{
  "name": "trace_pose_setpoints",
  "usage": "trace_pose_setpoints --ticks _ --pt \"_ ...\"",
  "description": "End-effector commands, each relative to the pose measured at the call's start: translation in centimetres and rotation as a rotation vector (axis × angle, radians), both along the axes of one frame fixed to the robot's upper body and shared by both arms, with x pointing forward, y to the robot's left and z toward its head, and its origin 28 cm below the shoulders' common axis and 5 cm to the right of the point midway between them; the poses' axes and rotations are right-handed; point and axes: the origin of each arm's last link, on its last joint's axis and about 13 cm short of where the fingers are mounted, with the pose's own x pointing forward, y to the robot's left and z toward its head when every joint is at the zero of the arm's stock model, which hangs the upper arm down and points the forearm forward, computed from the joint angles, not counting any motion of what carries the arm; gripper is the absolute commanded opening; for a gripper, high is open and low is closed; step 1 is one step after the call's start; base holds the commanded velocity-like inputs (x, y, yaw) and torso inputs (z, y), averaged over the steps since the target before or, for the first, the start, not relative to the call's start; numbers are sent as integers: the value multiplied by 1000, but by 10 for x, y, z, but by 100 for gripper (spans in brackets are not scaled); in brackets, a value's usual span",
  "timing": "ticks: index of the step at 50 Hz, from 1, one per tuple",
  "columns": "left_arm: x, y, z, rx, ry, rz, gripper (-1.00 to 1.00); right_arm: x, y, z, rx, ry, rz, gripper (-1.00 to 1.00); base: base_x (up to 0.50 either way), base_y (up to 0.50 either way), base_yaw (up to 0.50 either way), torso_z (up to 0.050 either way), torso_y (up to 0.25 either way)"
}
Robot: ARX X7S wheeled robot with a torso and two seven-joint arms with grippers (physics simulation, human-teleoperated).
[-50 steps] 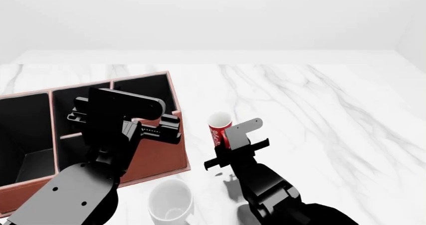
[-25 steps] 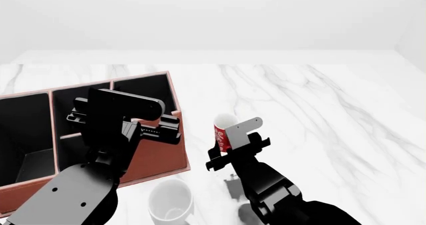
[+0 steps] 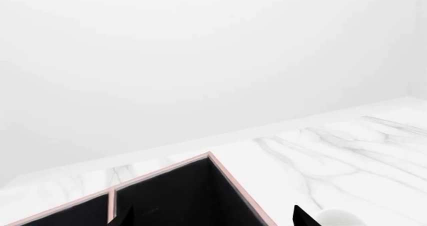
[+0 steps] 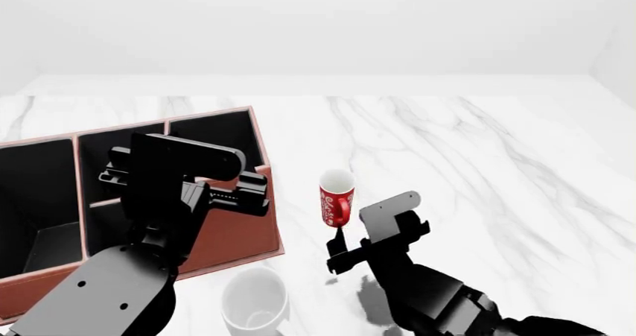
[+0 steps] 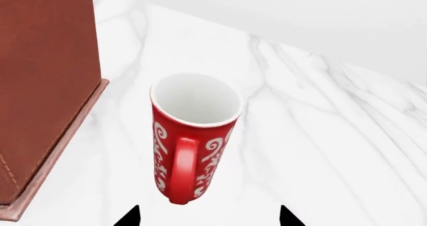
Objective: Pick up the red mug and place it to the right of the caddy.
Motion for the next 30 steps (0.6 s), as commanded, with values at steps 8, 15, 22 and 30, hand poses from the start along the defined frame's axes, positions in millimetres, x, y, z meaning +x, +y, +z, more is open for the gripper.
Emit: trace_pose_setpoints --ticks 8,15,22,30 --pt "2 1 1 -21 -8 3 100 -83 -31 95 186 -176 126 100 0 0 0 0 0" --pt "2 0 2 -19 -9 -4 100 -88 -43 144 361 -511 -43 100 0 0 0 0 0" --pt "2 2 0 -22 -6 3 100 -91 -43 146 421 -523 -37 100 0 0 0 0 0" --pt "1 2 1 -19 -8 3 100 -98 -43 150 441 -561 -33 100 0 0 0 0 0"
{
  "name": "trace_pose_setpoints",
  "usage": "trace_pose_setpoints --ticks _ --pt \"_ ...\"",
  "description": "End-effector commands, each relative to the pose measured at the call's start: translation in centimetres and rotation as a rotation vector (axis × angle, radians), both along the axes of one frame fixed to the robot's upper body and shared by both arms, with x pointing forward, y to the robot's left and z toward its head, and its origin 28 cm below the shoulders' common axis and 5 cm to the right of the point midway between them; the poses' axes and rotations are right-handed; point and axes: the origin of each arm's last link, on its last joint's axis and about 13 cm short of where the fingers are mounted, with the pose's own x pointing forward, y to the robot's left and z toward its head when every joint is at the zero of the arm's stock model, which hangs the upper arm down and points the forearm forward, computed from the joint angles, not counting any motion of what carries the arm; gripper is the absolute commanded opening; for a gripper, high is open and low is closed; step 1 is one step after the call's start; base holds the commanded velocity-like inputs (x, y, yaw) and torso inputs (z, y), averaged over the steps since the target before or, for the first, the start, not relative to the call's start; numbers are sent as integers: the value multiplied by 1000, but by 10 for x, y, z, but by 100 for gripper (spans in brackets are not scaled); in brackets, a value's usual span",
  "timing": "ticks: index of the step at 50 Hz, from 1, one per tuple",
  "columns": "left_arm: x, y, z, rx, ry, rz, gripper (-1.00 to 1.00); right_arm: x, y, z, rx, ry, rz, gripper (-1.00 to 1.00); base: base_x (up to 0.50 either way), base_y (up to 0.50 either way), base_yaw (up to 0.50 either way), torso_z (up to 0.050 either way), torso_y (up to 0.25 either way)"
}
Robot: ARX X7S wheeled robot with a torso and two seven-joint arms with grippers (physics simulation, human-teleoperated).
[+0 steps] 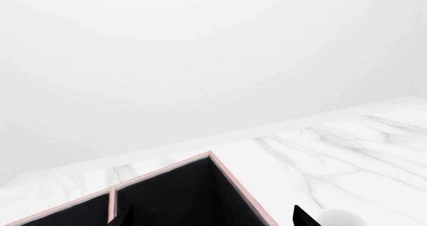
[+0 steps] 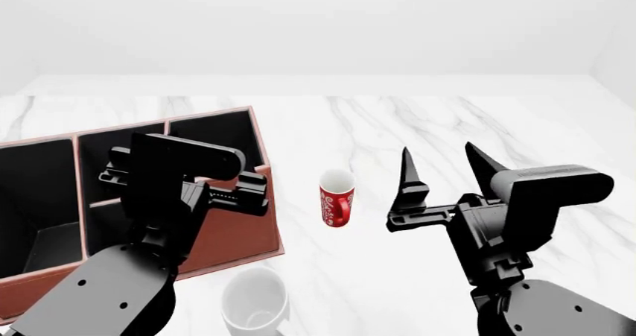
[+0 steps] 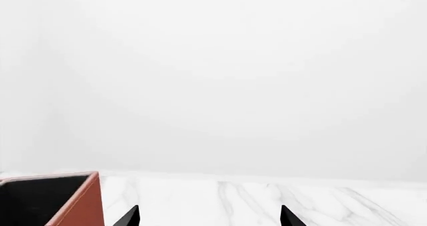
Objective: Pick up the red mug and place it to the right of the caddy.
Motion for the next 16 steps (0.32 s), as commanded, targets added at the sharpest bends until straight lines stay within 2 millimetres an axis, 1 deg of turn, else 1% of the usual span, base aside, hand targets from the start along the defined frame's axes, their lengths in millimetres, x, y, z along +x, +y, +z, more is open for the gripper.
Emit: trace_pose_setpoints --ticks 1,16 --pt "1 1 2 -21 -10 2 100 -15 3 23 83 -120 39 100 0 0 0 0 0" --pt "1 2 2 -20 -11 4 100 -15 4 20 78 -109 58 100 0 0 0 0 0"
